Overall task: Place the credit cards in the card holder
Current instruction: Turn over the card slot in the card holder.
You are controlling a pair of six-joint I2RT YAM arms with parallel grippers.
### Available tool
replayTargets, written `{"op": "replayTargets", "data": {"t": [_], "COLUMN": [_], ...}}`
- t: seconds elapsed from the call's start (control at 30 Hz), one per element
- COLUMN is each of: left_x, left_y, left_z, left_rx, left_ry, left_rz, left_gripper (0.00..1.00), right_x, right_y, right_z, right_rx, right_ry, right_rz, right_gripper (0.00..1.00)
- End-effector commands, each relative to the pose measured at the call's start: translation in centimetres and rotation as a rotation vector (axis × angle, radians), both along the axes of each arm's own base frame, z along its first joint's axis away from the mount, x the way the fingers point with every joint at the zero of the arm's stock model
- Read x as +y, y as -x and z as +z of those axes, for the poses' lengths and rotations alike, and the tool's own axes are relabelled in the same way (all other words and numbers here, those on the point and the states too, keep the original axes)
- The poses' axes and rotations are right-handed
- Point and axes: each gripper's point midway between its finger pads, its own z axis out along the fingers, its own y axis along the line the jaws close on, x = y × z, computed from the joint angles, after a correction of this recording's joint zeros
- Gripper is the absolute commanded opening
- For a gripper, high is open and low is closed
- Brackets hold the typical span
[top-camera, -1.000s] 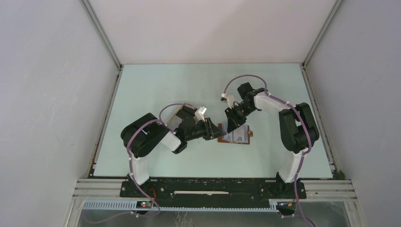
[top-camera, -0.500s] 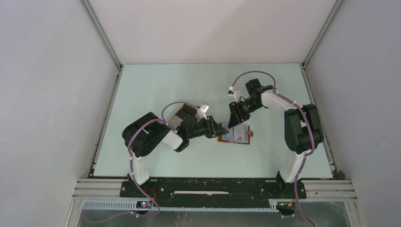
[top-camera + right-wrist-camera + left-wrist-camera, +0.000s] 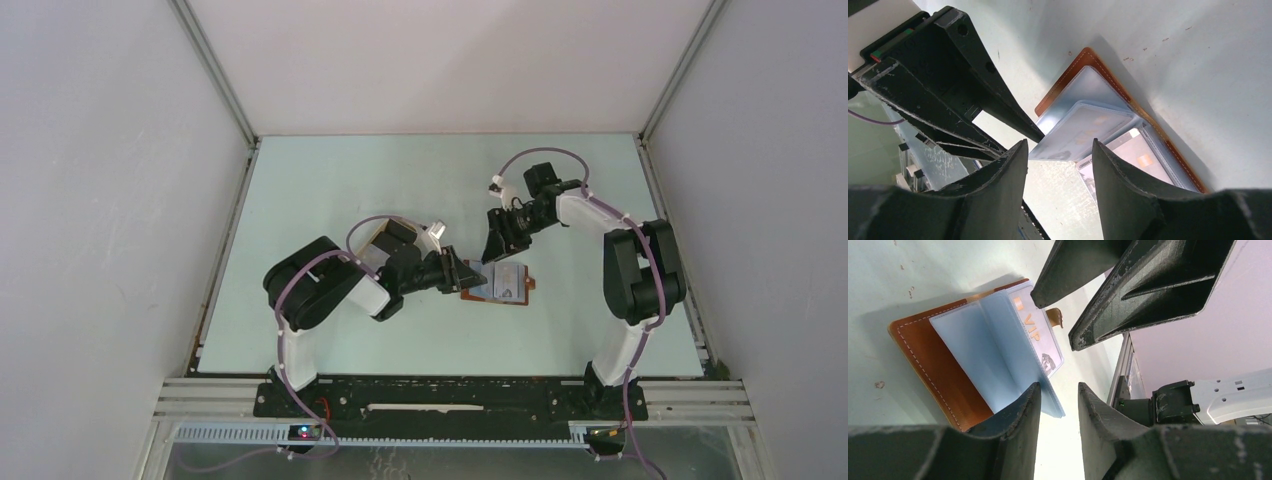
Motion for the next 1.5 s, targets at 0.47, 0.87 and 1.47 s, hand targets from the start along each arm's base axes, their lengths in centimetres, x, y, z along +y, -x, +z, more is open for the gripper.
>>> {"op": "replayTargets", "data": {"t": [0.47,0.87,1.47], "left_x": [-1.3,-1.3,-1.4], "left_y": [-0.4,-0.3,-0.3], "left_z": [1.6,1.4,1.6], "left_rx": [-0.032,-0.031,-0.030], "left_ry": [0.037,0.034,0.039], "left_rz": [-0.024,-0.025,-0.028], "left_gripper": [0.39,0.40,0.40], "right_x": [0.6,-0.1,0.5], "right_y": [-0.1,-0.4,0.2], "right_z": [-1.7,-2.3,-2.5], "right_rx": [-0.034,-0.038,0.002], "right_ry": [0.117,0.159,0.127], "right_rz": [0.000,-0.008,0.003], "right_gripper": [0.62,0.56,0.62]}}
